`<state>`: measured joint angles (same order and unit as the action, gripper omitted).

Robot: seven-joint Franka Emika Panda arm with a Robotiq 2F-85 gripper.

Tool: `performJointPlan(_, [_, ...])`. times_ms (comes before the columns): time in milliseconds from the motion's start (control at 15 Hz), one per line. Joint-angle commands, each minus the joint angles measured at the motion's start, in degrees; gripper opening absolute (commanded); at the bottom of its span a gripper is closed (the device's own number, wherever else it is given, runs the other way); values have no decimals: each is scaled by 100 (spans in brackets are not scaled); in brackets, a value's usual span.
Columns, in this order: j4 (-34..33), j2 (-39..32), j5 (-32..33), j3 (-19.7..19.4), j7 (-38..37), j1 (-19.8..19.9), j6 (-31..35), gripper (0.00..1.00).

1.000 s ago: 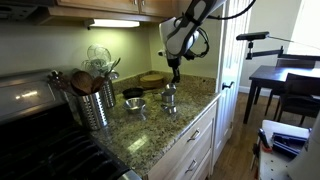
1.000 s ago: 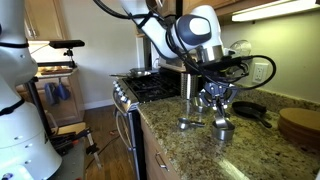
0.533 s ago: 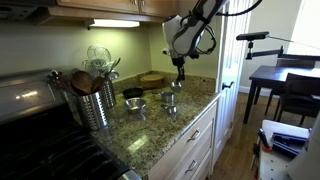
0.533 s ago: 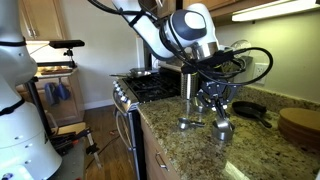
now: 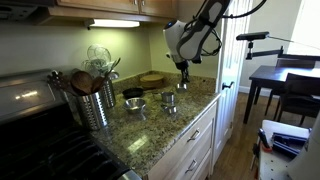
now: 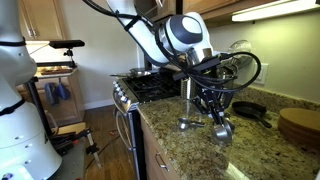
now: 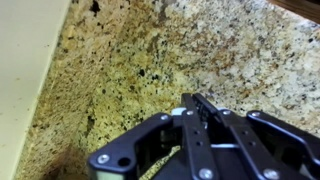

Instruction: Pick up the two smaller pots from the small pot and place them on the table.

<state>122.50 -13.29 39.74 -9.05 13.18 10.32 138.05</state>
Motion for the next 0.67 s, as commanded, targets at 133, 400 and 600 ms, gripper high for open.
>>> performJointPlan(133, [374, 281, 471, -123, -1228, -259, -409, 8])
performJointPlan(400, [451, 265, 463, -46, -1712, -337, -676, 8])
performJointPlan(600, [475, 262, 574, -25, -2075, -471, -884, 8])
